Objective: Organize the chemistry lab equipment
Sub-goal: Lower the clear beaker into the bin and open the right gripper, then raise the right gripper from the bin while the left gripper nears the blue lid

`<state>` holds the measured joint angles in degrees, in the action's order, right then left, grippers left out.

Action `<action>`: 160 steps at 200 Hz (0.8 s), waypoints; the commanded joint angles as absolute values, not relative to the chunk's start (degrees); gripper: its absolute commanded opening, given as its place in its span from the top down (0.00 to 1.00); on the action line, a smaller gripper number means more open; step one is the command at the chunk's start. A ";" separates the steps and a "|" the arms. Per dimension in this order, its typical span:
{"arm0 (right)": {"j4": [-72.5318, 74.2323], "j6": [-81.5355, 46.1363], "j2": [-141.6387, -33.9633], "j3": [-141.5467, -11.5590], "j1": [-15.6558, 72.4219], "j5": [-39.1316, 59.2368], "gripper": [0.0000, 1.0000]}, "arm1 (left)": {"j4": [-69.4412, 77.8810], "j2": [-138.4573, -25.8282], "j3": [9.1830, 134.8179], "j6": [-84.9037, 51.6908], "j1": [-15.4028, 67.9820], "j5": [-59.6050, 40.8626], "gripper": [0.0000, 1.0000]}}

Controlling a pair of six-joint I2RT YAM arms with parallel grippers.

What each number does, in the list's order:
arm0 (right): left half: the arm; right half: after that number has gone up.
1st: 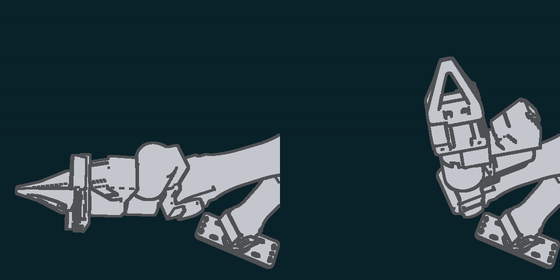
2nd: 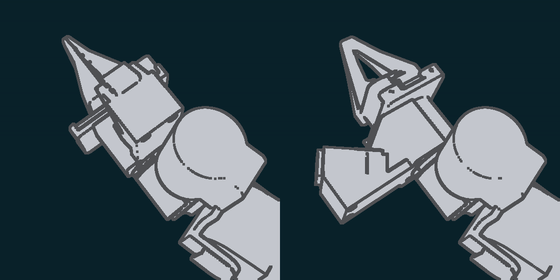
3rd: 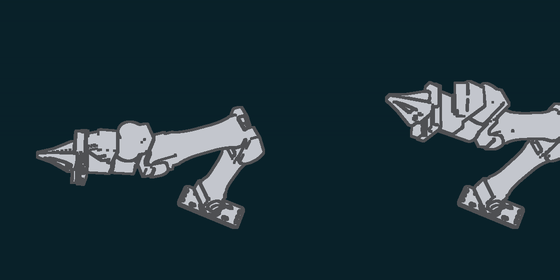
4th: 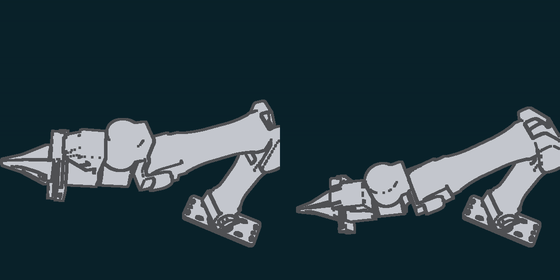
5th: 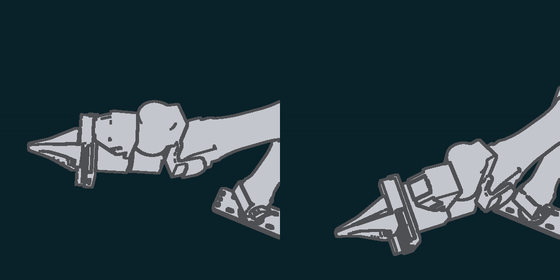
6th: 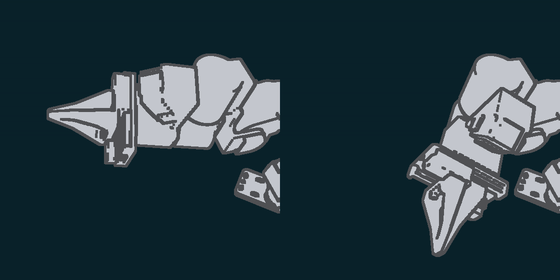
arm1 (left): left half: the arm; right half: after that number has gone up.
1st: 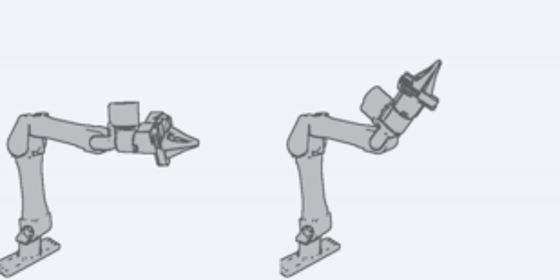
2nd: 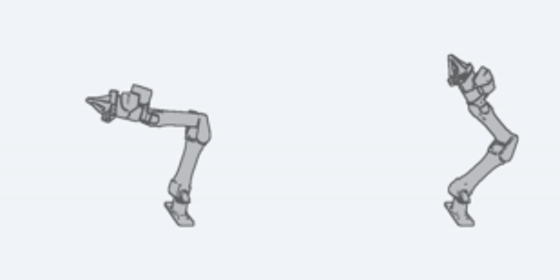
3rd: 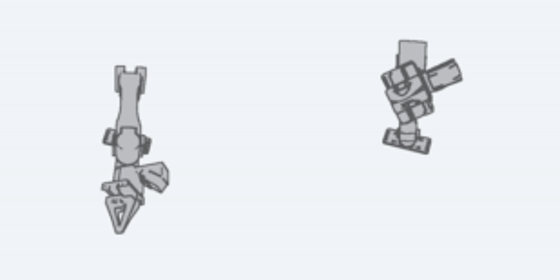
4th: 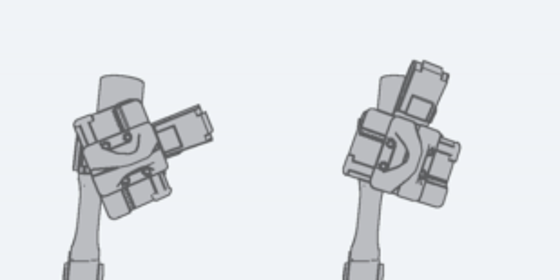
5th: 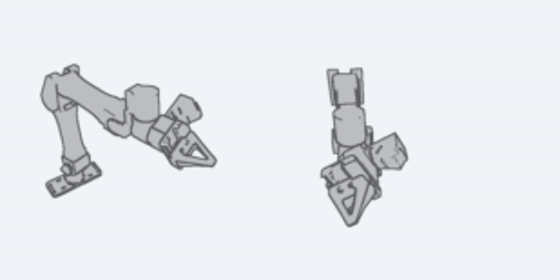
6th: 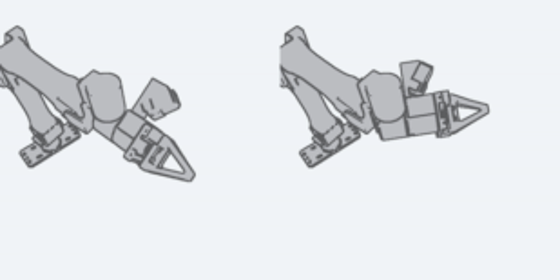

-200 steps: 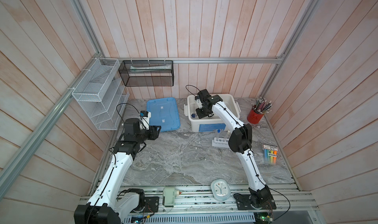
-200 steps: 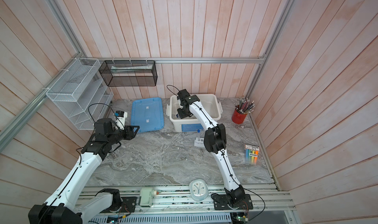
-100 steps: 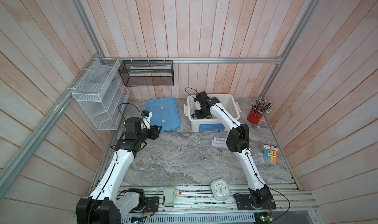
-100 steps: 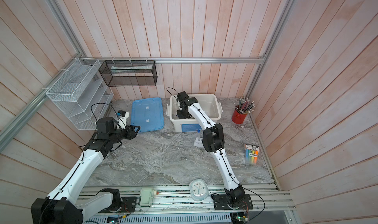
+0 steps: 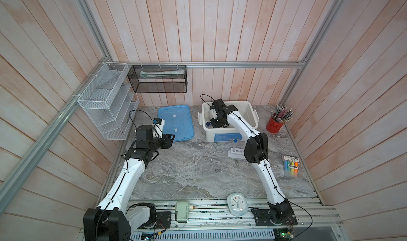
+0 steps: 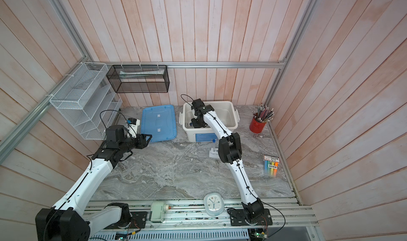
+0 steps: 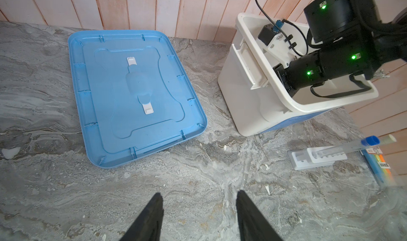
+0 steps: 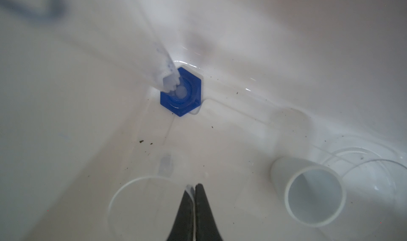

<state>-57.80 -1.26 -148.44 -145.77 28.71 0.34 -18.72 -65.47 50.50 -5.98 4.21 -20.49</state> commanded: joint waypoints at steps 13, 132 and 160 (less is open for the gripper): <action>-57.46 -1.32 -150.29 -147.23 28.56 1.49 0.90 | -17.75 -65.92 52.21 -5.12 4.39 -20.44 0.44; -58.66 -2.63 -147.48 -149.33 28.52 2.21 0.73 | -18.27 -64.19 52.21 -4.75 4.39 -20.02 0.44; -58.78 -2.70 -144.47 -149.15 28.52 1.61 0.69 | -18.48 -62.70 52.73 -4.77 4.44 -19.64 0.44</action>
